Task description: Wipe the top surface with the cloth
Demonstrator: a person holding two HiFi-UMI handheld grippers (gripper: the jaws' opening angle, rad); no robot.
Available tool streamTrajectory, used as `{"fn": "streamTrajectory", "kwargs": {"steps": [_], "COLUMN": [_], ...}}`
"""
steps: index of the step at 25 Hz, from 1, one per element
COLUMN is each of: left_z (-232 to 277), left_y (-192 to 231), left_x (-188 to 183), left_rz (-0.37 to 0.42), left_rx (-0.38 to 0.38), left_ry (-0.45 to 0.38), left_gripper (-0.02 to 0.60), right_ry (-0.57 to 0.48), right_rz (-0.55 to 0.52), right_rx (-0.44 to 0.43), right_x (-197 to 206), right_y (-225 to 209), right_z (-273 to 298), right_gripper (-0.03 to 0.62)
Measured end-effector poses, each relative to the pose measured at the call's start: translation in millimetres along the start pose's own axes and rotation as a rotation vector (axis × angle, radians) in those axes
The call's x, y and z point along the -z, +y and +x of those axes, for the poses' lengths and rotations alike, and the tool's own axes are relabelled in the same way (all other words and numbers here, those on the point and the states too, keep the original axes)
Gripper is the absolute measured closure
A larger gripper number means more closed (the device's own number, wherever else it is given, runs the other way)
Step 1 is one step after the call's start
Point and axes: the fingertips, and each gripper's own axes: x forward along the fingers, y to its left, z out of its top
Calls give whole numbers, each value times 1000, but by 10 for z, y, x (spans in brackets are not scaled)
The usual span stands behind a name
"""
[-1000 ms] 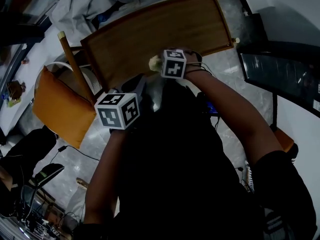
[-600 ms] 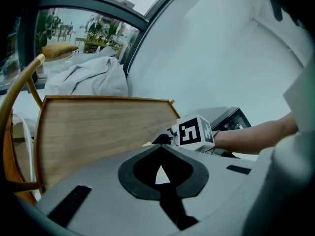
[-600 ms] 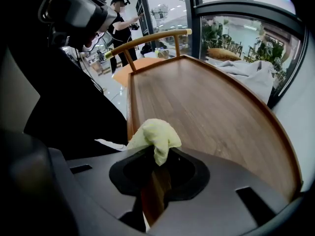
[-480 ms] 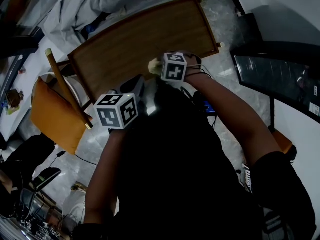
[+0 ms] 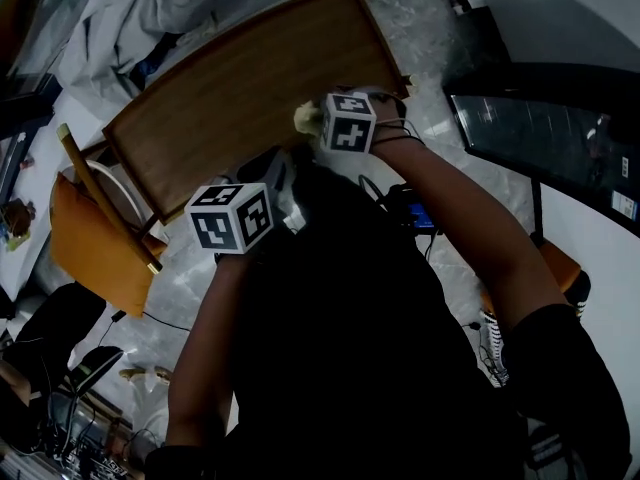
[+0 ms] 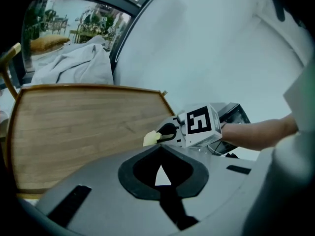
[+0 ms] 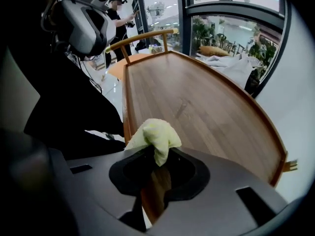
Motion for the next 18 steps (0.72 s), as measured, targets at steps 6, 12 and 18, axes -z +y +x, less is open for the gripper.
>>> {"fn": "streamTrajectory", "kwargs": {"steps": [6, 12, 18], "left_z": [225, 209, 152], "left_y": [-279, -372, -355], "left_x": [-75, -204, -151], "left_rz": [36, 57, 50], "left_rx": [49, 70, 70], "left_ry": [22, -6, -20], "left_gripper": [570, 569, 569], "right_ry": [139, 267, 426], "right_rz": [-30, -8, -66], "right_rx": [126, 197, 252], "right_x": [521, 899, 1088], "right_y": [-237, -381, -450], "right_z": [-261, -435, -499], "right_gripper": [516, 516, 519]}}
